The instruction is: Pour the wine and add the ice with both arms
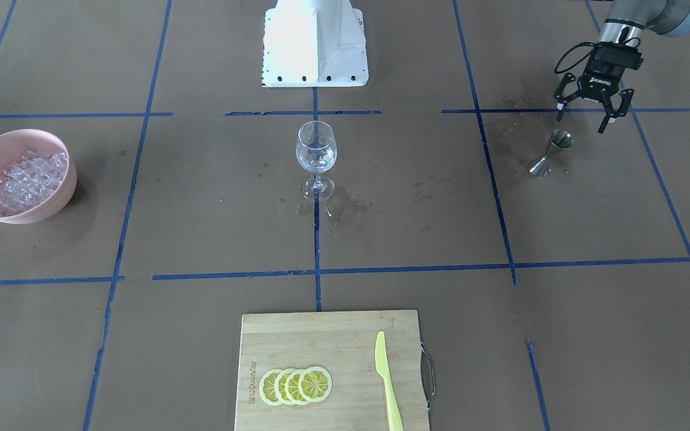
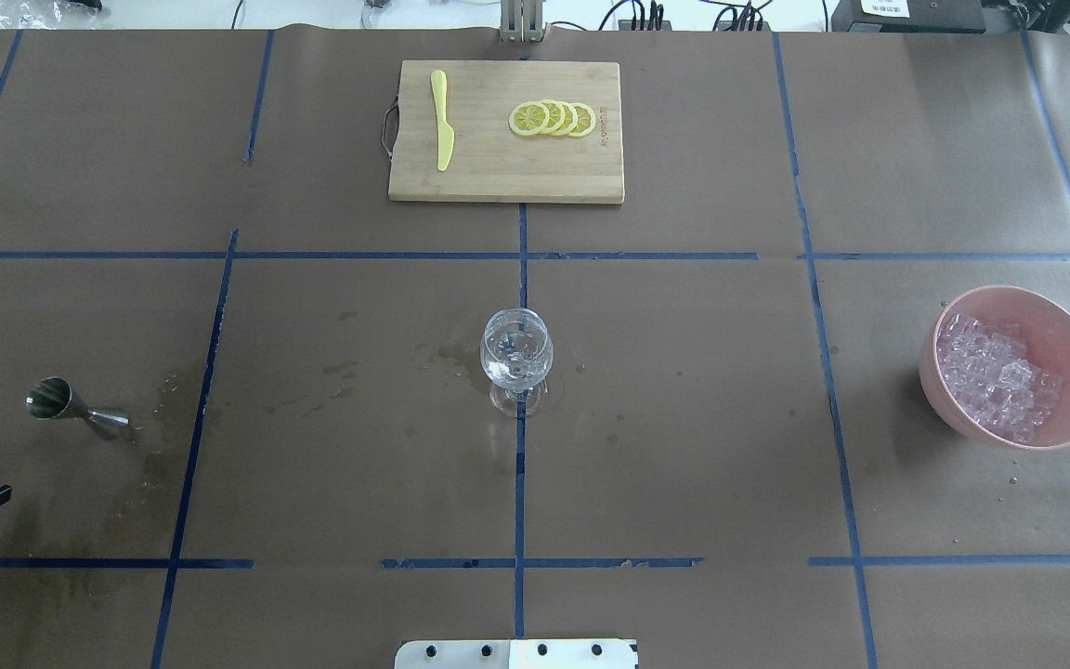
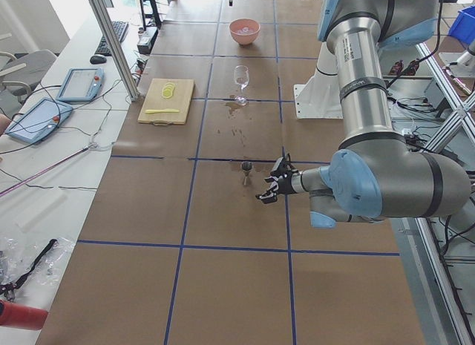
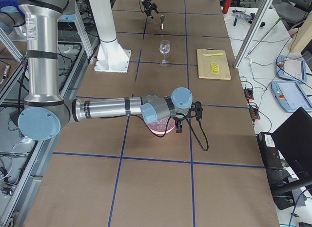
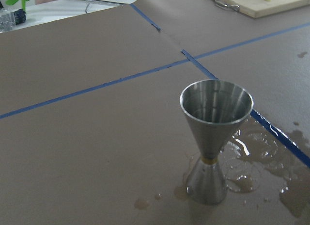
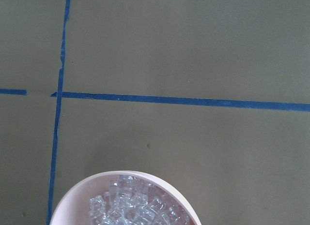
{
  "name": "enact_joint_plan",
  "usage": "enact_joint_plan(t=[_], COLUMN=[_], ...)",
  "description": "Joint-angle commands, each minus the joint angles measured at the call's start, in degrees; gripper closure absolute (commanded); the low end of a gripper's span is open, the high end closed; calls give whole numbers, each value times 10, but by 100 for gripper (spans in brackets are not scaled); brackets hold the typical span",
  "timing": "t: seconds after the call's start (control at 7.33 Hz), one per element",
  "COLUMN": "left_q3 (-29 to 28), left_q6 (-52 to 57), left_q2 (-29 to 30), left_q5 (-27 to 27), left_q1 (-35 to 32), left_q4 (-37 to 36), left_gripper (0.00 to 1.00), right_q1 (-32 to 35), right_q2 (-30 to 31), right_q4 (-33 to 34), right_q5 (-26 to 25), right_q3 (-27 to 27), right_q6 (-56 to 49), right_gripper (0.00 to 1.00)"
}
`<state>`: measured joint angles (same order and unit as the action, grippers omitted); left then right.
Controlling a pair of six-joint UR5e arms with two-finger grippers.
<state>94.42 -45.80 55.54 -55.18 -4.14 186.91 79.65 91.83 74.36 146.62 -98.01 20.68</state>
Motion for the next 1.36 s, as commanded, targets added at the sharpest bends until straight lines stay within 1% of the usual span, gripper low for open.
enact_joint_plan(t=[0.0, 0.14, 0.27, 0.41, 0.55, 0.68, 0.82, 0.95, 1.09, 1.23], left_q3=[-61, -80, -91, -93, -94, -96, -113, -117, -113, -113], left_q6=[152, 159, 187, 233, 269, 271, 271, 267, 268, 266], left_q2=[-11, -2, 34, 62, 89, 87, 88, 93, 104, 107], left_q5=[-173, -291, -429, -537, -604, -620, -615, -616, -619, -617], left_q1=[-113, -185, -302, -417, -504, -519, -538, -567, -580, -581], left_q4=[117, 122, 96, 26, -31, -41, -48, -50, -81, -83], left_gripper=[1, 1, 1, 1, 0, 0, 0, 0, 0, 0], right_q1=[-33, -48, -67, -97, -139, -165, -179, -184, -193, -200], right_q2=[-1, -2, -1, 1, 2, 5, 24, 33, 39, 55], right_q4=[0, 0, 0, 0, 0, 0, -2, -34, -67, -94], right_q5=[-3, -5, -16, -52, -101, -131, -135, -147, -154, -157], right_q3=[-37, -52, -58, -59, -60, -62, -62, -61, -61, -61], right_q6=[79, 112, 122, 128, 170, 202, 215, 254, 322, 347], right_gripper=[0, 0, 0, 0, 0, 0, 2, 2, 2, 4])
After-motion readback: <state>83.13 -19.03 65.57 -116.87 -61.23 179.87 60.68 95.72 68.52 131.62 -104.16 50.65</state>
